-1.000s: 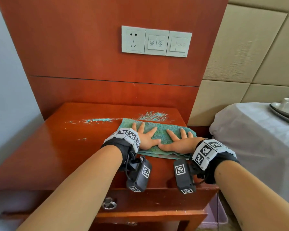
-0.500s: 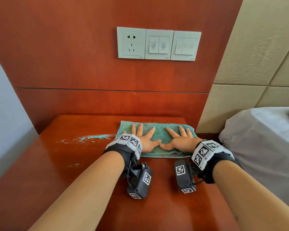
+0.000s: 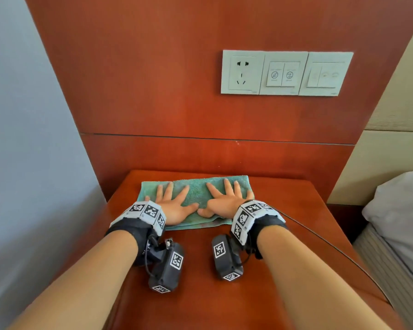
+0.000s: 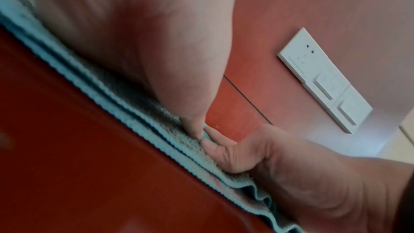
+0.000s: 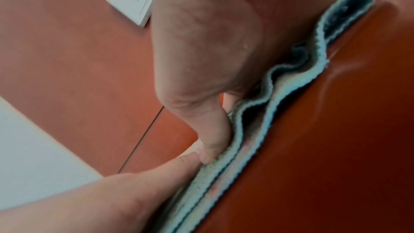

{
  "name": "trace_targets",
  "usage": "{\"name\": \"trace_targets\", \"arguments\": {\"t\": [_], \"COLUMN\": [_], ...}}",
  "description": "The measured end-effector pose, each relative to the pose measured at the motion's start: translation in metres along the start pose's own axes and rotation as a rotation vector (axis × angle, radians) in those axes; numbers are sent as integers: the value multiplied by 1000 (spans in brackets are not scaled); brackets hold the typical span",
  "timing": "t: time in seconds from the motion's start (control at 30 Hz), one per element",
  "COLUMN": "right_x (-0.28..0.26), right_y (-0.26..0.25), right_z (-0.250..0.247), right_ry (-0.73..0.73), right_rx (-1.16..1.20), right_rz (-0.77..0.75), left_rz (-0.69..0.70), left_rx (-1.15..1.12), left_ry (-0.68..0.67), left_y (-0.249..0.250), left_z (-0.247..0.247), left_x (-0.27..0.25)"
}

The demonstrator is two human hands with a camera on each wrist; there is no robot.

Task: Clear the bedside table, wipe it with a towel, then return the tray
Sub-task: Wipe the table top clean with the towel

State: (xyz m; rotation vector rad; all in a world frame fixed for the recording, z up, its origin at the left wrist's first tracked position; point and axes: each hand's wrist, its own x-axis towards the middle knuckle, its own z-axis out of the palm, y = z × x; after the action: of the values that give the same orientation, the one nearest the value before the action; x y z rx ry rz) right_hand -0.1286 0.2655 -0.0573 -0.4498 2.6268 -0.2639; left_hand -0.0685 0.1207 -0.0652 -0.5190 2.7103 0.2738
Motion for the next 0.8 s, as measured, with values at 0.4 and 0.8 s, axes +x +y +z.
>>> {"name": "trace_targets", "arguments": {"t": [0.4, 0.8], "right_x": [-45, -133], "right_y": [6, 125], "right_z": [26, 25], "right_ry": [-47, -37], "right_rx": [-22, 19], "right_rz": [-55, 83], "left_rz": [-80, 93], "left_rx": [12, 26], "left_ry": [0, -36], "left_y": [-6, 110], "left_z": [22, 57], "left_x": [-52, -115]}}
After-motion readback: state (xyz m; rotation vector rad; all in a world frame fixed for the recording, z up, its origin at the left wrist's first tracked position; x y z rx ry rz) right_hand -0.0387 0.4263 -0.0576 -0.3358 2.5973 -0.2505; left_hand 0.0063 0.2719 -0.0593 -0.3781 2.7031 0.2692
